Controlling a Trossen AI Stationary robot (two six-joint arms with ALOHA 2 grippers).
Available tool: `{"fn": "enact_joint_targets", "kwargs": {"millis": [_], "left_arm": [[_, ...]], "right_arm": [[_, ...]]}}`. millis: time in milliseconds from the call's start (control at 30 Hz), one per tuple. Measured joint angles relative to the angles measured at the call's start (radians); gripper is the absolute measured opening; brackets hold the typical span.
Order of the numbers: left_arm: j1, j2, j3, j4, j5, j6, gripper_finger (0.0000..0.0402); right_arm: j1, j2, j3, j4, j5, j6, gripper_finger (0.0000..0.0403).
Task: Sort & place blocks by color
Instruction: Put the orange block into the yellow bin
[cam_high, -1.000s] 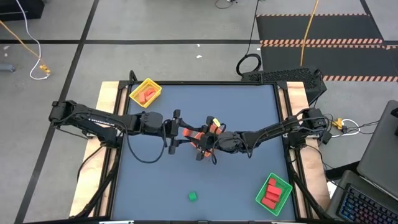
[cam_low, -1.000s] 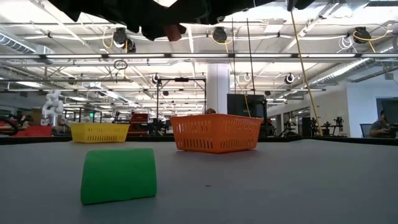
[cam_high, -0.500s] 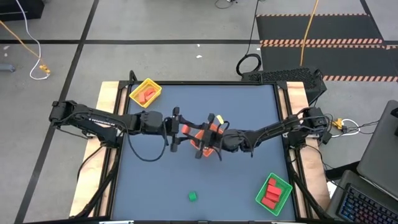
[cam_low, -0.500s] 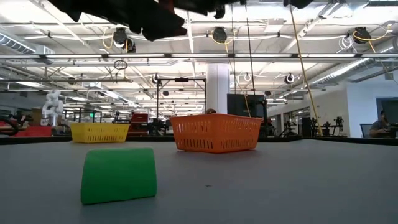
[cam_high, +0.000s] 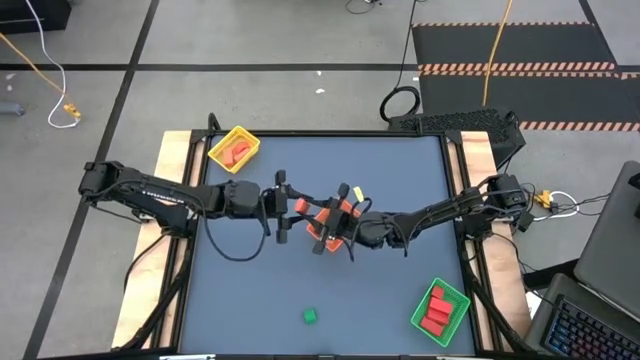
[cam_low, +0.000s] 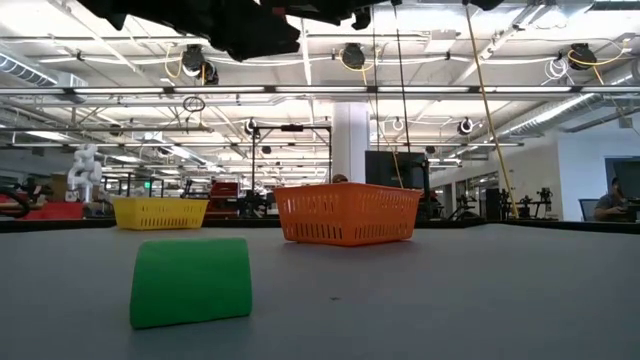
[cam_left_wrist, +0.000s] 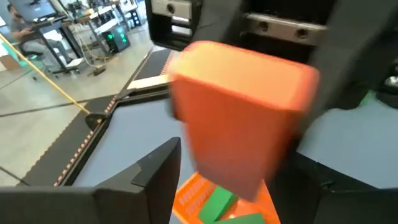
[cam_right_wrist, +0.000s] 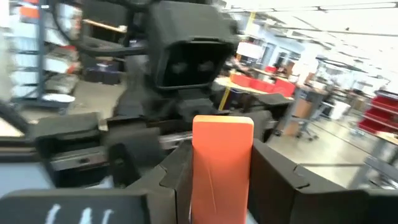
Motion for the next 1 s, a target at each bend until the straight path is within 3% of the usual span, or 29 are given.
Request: {"fn": "enact_joint_targets", "kwargs": {"millis": [133,467,633,767,867,1000], "left_arm": [[-0.006,0.000,0.000,0.041,-0.002,-0.003,0.0200],[-0.009,0.000,0.000,0.095,-0.119,-0.114,0.0169],[-0.028,0.001,0.000,0.090,-0.192,-0.128,0.0132],[-0.043,0.001,0.000,0.093,-0.225,-0.116,0.0120],[-0.045,0.001,0.000,0.093,-0.235,-0.109,0.0081],[-0.045,0.000,0.000,0.092,-0.237,-0.100,0.0057]], "right_arm": [[0.000,0.000,0.000,0.012,0.034,0.015,0.0117],[0.003,0.000,0.000,0.048,0.051,0.024,0.0117],[0.003,0.000,0.000,0.044,0.051,0.025,0.0118],[0.003,0.000,0.000,0.038,0.045,0.053,0.0159],[-0.002,0.000,0.000,0.035,0.038,0.070,0.0191],[-0.002,0.000,0.000,0.034,0.038,0.080,0.0209]]}}
